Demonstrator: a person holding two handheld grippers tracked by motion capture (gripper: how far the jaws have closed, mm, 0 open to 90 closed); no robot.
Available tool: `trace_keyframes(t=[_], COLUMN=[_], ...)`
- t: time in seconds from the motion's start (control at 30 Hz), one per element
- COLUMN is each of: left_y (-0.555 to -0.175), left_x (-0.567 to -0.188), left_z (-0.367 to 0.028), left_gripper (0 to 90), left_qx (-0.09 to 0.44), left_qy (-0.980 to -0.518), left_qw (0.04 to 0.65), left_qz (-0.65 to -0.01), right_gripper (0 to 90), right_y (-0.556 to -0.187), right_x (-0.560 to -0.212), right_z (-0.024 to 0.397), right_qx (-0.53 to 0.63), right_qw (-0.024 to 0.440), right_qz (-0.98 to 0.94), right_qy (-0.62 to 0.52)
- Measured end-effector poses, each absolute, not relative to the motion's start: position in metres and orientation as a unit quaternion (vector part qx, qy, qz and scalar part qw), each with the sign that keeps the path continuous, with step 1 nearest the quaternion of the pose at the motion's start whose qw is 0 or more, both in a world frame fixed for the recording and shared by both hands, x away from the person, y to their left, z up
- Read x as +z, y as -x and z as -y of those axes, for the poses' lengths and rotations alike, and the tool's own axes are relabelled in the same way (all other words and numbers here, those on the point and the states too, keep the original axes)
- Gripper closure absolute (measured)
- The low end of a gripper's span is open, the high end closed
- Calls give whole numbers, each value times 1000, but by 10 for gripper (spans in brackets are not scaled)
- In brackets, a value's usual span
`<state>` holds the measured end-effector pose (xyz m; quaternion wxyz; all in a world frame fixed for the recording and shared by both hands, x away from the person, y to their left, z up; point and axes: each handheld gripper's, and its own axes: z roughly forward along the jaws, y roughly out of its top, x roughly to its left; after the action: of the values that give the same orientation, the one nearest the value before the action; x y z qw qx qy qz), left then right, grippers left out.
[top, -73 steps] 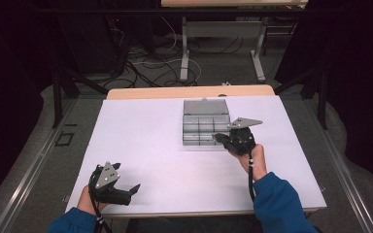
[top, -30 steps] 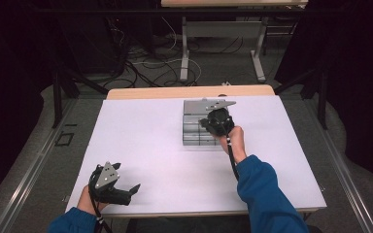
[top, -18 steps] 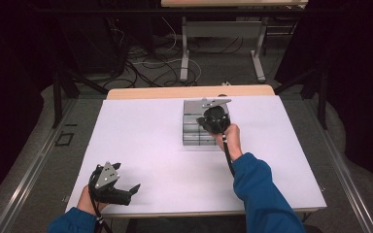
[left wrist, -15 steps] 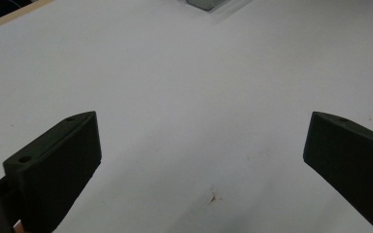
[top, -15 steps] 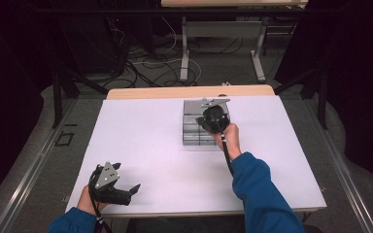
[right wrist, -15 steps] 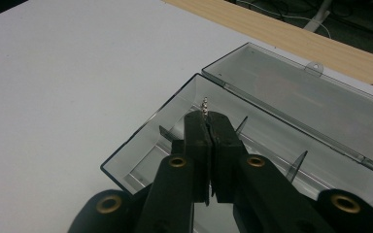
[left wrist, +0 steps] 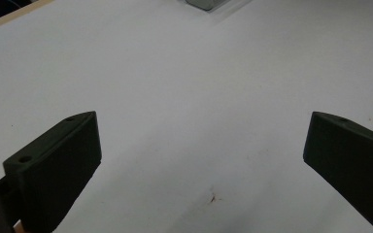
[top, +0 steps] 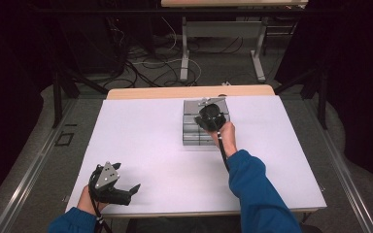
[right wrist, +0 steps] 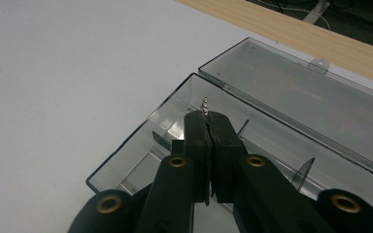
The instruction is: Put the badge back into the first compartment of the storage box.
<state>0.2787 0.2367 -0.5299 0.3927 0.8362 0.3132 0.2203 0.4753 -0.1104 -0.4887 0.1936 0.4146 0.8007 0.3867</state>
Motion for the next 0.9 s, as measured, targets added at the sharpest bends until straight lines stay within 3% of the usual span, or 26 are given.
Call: trace_keyframes(t=[0.9], left_y=[-279], left_x=[-530], left_z=[-236], left_gripper=[5], left_qx=[219], left_qy=[-837], left_qw=[393], left_qz=[-313], right_gripper=[880], right_y=[-493], right_x=[-515], right_z=[105], right_qx=[360], right_qw=[179], right_qz=[-811], right_qy=[-424])
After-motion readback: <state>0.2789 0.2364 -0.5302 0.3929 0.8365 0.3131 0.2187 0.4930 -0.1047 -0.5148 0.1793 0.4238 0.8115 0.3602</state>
